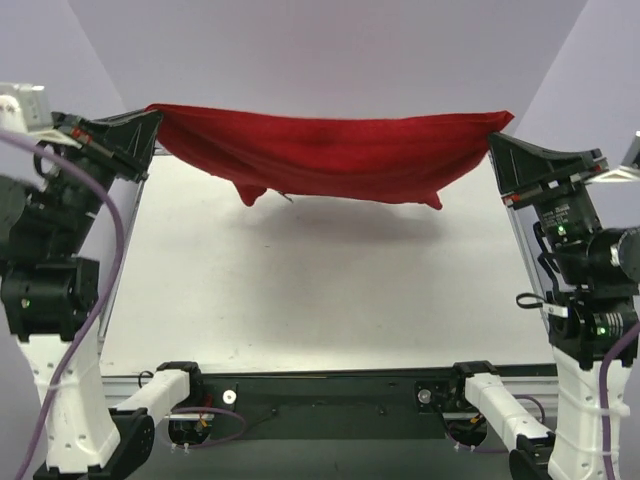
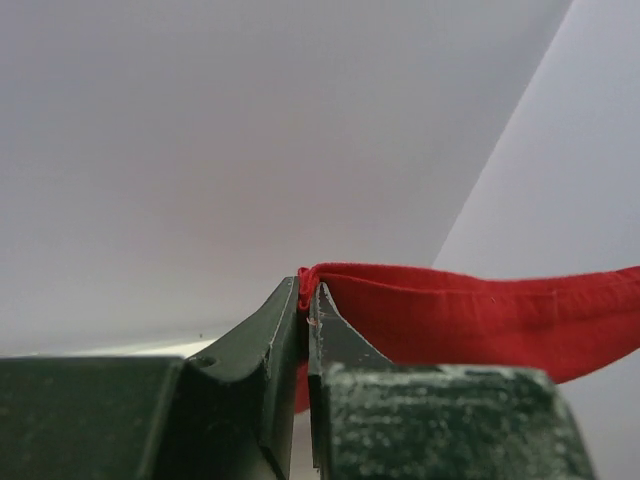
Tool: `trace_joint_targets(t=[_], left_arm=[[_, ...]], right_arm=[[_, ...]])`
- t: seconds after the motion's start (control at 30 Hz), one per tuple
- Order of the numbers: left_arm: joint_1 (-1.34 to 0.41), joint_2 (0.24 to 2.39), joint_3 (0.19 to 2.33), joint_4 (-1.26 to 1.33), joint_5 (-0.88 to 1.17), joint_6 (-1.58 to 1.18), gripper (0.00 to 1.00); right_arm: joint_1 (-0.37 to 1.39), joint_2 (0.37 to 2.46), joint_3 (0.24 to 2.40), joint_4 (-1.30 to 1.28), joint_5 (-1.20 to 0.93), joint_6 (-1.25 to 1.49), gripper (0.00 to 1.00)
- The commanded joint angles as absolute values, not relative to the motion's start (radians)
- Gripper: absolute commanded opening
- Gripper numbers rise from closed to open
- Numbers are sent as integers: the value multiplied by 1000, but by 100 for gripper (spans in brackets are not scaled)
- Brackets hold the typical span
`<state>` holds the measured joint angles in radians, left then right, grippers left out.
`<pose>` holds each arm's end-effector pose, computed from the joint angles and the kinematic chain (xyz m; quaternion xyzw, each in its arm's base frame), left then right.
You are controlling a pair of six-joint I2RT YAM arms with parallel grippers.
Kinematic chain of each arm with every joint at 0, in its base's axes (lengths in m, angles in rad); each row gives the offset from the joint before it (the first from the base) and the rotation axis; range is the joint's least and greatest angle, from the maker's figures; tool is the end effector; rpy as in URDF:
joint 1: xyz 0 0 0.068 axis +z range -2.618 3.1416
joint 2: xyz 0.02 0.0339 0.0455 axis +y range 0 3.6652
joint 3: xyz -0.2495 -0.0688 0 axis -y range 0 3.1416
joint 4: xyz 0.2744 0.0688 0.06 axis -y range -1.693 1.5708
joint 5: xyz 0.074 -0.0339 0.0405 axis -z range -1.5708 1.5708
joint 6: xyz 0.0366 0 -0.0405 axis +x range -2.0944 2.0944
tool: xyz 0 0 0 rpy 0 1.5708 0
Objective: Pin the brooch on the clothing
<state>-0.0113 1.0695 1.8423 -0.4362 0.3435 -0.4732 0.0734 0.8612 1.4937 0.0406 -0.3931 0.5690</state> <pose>0.1569 -0.0141 0.6027 0.0052 0.5869 -0.2888 0.7564 0.1262 0.0233 0.5806 -0.0662 0.4557 0.3594 0.8117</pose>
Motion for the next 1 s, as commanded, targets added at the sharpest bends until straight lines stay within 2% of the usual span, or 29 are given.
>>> trace_joint_targets(t=[0.0,0.57,0.8,0.97], left_arm=[[-6,1025,1862,-403,336,-454,0],[-6,959,1951,-468,347,-451,0],[-6,1023,1806,-423,318,-466,0],[-6,1061,1583,-312,276,-479,0]], right_arm=[[75,839,1477,74,-393,568,0],[75,736,1482,32,-405,554,0],[75,807,1375,38,-382,543,0],[72,911,1228,80,-368,535,0]])
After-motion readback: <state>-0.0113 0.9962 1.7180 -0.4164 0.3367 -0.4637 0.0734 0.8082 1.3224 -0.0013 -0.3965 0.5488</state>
